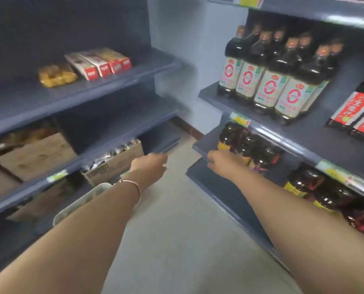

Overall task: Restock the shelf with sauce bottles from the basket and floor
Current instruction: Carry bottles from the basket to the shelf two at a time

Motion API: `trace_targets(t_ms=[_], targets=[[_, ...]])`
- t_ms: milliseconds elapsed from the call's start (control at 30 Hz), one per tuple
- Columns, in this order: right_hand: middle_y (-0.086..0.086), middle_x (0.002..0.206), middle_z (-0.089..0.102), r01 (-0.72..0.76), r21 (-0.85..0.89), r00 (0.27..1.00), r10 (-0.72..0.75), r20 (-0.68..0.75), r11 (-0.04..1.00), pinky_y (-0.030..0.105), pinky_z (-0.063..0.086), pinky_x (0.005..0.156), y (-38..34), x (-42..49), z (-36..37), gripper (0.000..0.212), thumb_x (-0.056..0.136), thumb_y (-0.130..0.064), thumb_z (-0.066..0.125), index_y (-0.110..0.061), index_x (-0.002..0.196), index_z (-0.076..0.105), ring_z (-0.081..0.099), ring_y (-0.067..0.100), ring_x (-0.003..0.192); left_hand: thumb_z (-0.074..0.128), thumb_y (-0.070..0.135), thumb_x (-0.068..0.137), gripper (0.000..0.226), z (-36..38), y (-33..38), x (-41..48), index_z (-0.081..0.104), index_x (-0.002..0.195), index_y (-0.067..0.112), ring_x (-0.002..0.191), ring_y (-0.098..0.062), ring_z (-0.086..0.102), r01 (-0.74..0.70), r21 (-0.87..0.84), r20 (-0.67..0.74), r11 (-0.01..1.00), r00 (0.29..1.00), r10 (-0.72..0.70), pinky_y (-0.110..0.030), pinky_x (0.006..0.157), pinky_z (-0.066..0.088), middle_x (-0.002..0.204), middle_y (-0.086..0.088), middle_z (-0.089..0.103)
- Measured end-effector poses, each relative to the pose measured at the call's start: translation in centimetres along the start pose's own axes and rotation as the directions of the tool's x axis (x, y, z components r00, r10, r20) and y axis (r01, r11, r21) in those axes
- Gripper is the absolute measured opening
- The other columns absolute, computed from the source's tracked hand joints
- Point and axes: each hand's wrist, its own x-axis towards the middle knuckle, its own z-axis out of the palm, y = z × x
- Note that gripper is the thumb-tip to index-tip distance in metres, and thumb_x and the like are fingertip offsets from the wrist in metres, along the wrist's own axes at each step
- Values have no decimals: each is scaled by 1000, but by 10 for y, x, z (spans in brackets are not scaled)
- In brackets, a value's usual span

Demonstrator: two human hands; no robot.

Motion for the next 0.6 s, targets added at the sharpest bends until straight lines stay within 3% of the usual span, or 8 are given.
trace_targets(t_ms=[200,433,600], targets=[[9,132,55,211,-4,971,-209,115,977,37,45,95,-165,24,45,32,96,-28,44,-20,125,53,53,30,119,44,24,92,31,19,-158,-79,56,121,26,103,-29,64,307,-68,5,949,952,-307,-35,78,49,117,-5,63],[6,129,57,374,-16,910,-363,199,927,35,45,89,-340,56,99,28,96,-29,44,-24,122,53,55,29,116,41,24,93,23,50,-320,-128,55,111,22,107,-32,60,476,-80,80,876,879,-470,-36,83,47,121,-6,61],[6,122,59,415,-14,882,-399,252,910,35,46,82,-422,82,129,24,96,-30,45,-23,115,56,57,30,109,42,26,93,24,73,-394,-123,56,111,19,105,-32,60,518,-137,138,844,854,-502,-34,81,46,116,-8,62]])
